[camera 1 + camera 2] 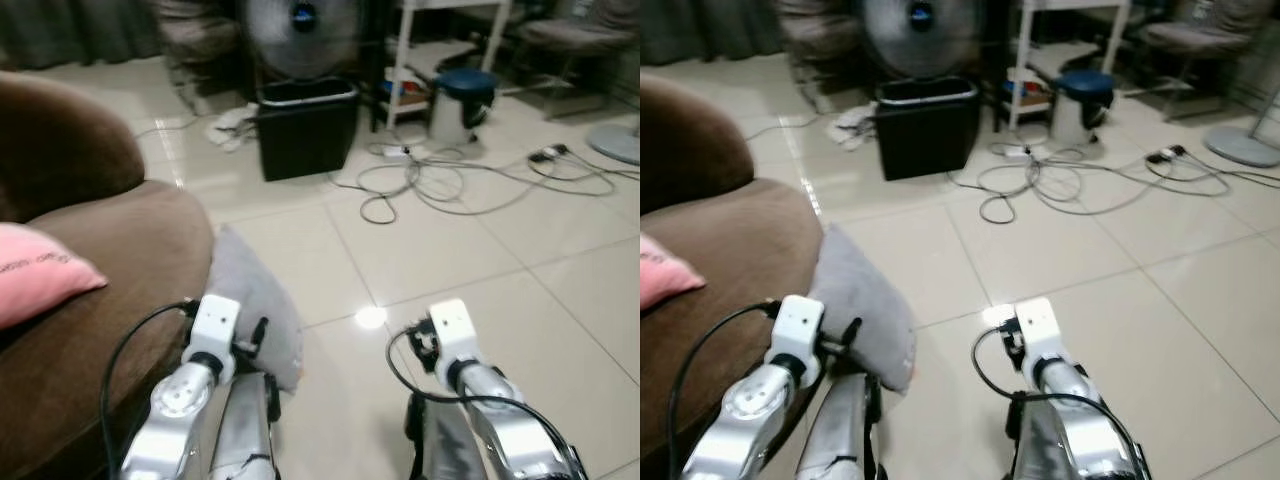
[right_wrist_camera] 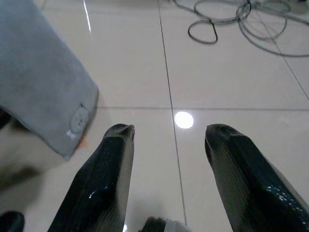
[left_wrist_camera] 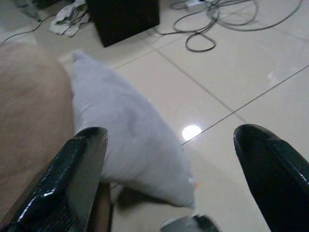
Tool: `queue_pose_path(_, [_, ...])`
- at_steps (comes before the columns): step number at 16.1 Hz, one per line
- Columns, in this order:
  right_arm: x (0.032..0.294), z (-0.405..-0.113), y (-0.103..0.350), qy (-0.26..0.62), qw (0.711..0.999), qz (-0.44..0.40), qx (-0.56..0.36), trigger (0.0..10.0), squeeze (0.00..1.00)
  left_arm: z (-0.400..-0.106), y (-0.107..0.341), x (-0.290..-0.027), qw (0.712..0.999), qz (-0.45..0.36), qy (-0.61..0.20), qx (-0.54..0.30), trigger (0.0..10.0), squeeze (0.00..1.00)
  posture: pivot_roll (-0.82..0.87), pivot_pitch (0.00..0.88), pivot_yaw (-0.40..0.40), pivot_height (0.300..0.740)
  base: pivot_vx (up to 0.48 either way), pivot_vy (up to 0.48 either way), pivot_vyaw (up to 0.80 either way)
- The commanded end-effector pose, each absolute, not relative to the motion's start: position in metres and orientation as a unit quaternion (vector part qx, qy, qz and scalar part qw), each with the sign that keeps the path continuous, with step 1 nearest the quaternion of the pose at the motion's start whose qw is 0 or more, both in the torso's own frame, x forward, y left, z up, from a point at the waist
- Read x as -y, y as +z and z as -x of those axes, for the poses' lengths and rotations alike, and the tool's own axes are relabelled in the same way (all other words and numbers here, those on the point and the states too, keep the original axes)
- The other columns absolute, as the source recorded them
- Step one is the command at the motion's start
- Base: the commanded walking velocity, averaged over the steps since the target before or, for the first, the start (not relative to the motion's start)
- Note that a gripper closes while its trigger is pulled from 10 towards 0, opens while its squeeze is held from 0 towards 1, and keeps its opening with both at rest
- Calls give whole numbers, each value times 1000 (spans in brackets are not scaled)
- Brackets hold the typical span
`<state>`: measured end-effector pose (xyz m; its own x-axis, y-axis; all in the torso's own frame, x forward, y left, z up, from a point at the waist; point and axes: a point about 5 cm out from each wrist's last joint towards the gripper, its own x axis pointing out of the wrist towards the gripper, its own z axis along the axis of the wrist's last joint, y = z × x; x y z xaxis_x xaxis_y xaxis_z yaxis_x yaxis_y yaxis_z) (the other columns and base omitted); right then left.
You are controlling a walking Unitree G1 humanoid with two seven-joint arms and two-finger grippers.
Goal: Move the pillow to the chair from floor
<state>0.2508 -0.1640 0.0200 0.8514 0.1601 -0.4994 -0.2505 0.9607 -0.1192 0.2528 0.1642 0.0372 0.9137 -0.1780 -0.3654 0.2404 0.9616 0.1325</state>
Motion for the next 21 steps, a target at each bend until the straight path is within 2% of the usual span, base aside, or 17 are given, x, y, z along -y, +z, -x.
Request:
queue_pose_path(1, [160, -257, 31, 116, 961, 96, -232, 10000, 0, -252, 38, -169, 974, -97, -97, -178, 10000, 0, 25, 0, 38, 550, 0, 0, 725])
queue_pose_path(4, [162, -257, 35, 114, 960, 106, -232, 10000, 0, -254, 39, -175, 975, -100, -83, -180, 10000, 0, 26, 0, 38, 550, 0, 0, 731])
queue_pose_path(13, [170, -258, 39, 95, 959, 115, -240, 10000, 0, -263, 38, -171, 975, -90, -98, -180, 10000, 0, 15, 0, 38, 550, 0, 0, 0])
queue_pose_path(21, [171, -258, 39, 93, 959, 119, -241, 10000, 0, -268, 42, -165, 976, -84, -109, -170, 10000, 0, 8, 0, 46, 550, 308, 0, 0])
